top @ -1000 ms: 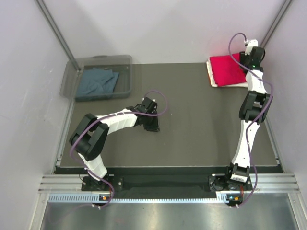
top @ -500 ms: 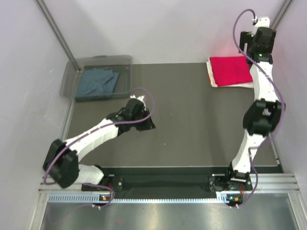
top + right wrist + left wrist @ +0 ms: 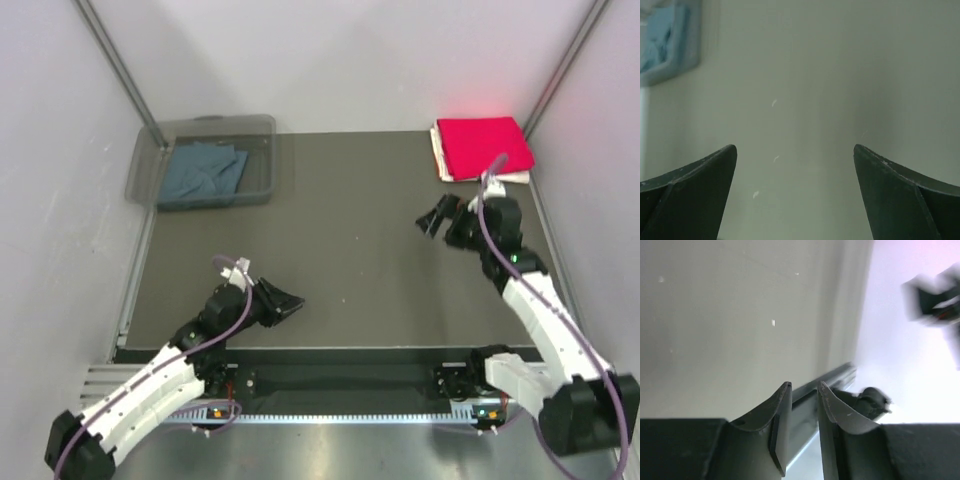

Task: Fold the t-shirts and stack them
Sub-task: Reset both grippers

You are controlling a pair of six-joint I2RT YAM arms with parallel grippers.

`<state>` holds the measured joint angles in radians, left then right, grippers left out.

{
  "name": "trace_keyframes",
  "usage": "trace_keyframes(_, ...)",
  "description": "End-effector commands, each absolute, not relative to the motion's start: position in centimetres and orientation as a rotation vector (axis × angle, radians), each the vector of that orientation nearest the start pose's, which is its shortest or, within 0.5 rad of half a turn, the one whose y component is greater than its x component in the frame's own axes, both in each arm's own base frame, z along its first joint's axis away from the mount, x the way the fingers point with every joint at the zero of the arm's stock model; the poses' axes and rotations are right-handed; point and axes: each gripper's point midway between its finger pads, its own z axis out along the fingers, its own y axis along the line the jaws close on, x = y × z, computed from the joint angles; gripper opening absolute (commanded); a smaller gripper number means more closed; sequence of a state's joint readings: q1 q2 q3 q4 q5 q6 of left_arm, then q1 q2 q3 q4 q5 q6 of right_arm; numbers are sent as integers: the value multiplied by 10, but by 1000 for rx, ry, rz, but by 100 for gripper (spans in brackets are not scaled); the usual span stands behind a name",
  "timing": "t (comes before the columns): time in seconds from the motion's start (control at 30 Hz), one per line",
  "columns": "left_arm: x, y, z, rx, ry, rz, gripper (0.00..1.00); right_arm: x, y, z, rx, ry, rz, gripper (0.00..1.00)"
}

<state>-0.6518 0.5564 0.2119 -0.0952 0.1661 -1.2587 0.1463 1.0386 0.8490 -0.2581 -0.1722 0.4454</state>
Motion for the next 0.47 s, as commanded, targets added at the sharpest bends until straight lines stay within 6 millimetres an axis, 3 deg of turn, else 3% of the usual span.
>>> trace_keyframes(0.0, 161, -212, 142, -719, 1972, -1602, 32, 278, 126, 197, 413, 2013, 917, 100)
trace_keyframes(0.07, 158, -209, 144, -780, 1885, -1719, 32, 253, 133, 191, 457, 2002, 1022, 100)
trace_keyframes(0.1, 154, -207, 147, -765, 1812, -1787, 32, 241, 135, 164, 502, 2060, 1044, 100)
trace_keyframes(0.13, 153, -206, 152, -786, 1774, -1846, 32, 231, 137, 154, 559, 2092, 1084, 100)
trace_keyframes(0.17, 148, -207, 174, -726, 1682, -1948, 32, 218, 141, 145, 570, 2122, 1124, 100)
trace_keyframes(0.2, 147, -210, 172, -704, 1697, -1952, 32, 205, 143, 121, 621, 2189, 1138, 100)
trace_keyframes(0.23, 141, -213, 177, -662, 1693, -1992, 32, 197, 145, 112, 638, 2217, 1169, 100)
trace_keyframes(0.27, 139, -213, 183, -638, 1672, -2015, 32, 187, 155, 117, 572, 2210, 1267, 100)
trace_keyframes(0.3, 134, -211, 205, -571, 1576, -2076, 31, 177, 159, 105, 565, 2232, 1304, 100)
trace_keyframes(0.4, 122, -200, 242, -490, 1384, -2199, 32, 165, 171, 143, 408, 2026, 1499, 100)
trace_keyframes(0.43, 106, -186, 277, -403, 1204, -2297, 39, 159, 176, 176, 381, 1898, 1640, 100)
